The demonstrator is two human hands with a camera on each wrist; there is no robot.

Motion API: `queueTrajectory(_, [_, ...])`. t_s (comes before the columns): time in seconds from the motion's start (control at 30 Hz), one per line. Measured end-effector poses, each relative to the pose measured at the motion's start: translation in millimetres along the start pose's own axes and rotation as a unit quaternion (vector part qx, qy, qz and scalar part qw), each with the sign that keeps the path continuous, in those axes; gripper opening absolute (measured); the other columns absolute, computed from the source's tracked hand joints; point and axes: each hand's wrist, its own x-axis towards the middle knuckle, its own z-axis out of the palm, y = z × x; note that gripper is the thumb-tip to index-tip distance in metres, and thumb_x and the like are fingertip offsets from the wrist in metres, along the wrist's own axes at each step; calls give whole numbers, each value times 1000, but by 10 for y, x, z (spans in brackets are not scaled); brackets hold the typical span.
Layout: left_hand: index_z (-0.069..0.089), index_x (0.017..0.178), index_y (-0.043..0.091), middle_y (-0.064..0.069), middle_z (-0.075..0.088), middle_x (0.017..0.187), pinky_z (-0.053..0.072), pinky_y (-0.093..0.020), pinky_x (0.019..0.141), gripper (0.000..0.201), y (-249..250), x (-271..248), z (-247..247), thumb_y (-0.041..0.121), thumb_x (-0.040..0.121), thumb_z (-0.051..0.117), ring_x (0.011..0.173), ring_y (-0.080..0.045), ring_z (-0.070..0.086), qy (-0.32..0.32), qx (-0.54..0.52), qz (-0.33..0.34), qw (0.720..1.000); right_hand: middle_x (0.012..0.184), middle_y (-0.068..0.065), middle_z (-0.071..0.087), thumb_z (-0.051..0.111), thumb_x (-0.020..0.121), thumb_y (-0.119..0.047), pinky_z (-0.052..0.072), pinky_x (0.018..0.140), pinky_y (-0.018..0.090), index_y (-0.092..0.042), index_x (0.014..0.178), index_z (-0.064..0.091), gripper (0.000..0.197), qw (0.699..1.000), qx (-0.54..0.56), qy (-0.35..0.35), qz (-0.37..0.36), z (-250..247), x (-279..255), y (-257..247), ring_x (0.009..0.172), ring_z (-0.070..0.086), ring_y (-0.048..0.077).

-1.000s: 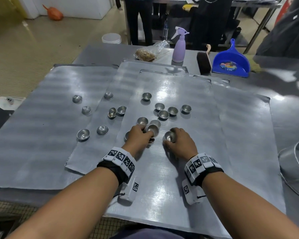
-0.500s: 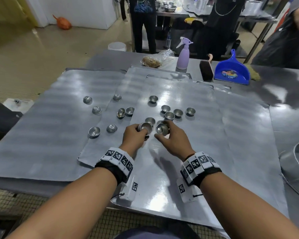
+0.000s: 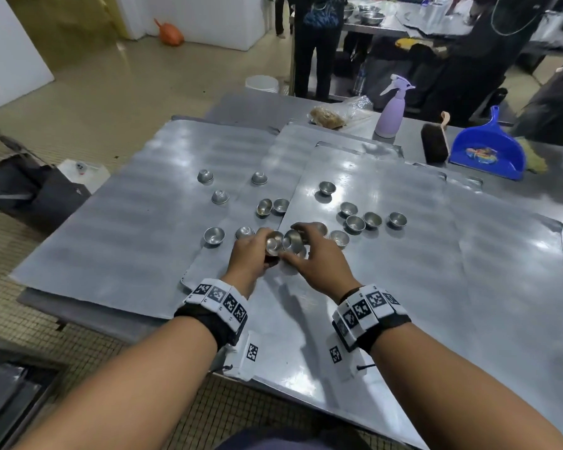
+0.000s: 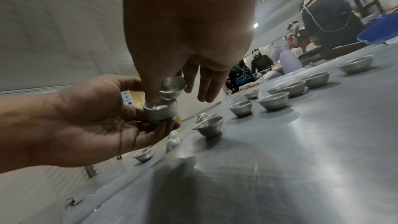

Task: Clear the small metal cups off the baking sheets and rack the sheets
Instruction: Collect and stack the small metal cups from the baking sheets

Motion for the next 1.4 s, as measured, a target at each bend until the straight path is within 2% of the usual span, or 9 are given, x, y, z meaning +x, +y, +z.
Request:
queueTrajectory(0.17, [78,74,12,-14,72,80,58,-44,84,23,10,9,-67,24,91,70,80,-27,69,-50,-6,-2,999,115,-1,71,75,79,-48,54,86,41,-30,132,52,61,1000,-2,-28,-5,138,91,-84,103,66,20])
queueTrajectory(0.3, [76,86,8,-7,68,71,55,-29,64,11,6,74,-142,14,93,70,60,-16,64,-45,27,8,999,128,1,66,77,79,-51,52,92,39,-28,145,44,77,998,-8,-57,-2,188,152,-118,114,63,20])
queueTrajectory(0.57, [66,90,9,-13,68,89,58,-21,63,8,-27,317,-322,3,93,62,66,-18,68,28,83,11,996,140,5,54,71,82,-49,47,98,40,-23,142,49,69,993,-95,-40,50,176,257,230,125,51,28])
queueTrajectory(0.77, [66,95,16,-6,74,86,53,-36,80,7,-41,322,-299,12,93,60,62,-12,74,9,120,-16,993,139,7,58,73,81,-47,46,101,41,-21,143,49,72,988,-114,-87,59,236,316,354,124,54,31])
queueTrajectory(0.87, [68,100,6,-10,72,87,60,-36,78,11,-35,316,-287,9,93,61,65,-19,72,-5,111,-28,993,138,6,59,72,82,-43,46,101,38,-19,142,50,69,987,-121,-89,58,240,321,355,125,54,29])
queueTrajectory(1.0, [69,105,0,-16,71,86,61,-37,76,20,-5,271,-289,11,91,62,62,-21,69,-13,166,-11,986,133,5,61,68,83,-38,46,95,37,-17,136,56,59,987,-121,-83,70,230,301,322,121,56,28])
queueTrajectory(1.17, [67,108,-4,-18,69,85,58,-29,63,21,29,222,-322,8,93,59,59,-18,67,-34,223,5,974,99,1,68,71,75,-35,51,72,34,-19,101,64,31,991,-104,-43,78,192,190,236,91,63,24])
queueTrajectory(1.33, [64,99,-13,-17,64,75,50,-24,51,24,9,167,-322,7,87,60,56,-19,64,-36,248,27,968,99,-2,66,70,77,-39,41,70,29,-26,114,57,42,990,-83,-43,108,155,34,239,89,61,21])
queueTrajectory(1.4, [64,88,-4,-17,57,74,45,-22,47,11,-4,124,-294,5,86,58,56,-21,58,-41,245,39,968,102,2,68,70,80,-41,44,72,32,-24,117,55,43,989,-86,-55,109,130,1,271,93,63,25])
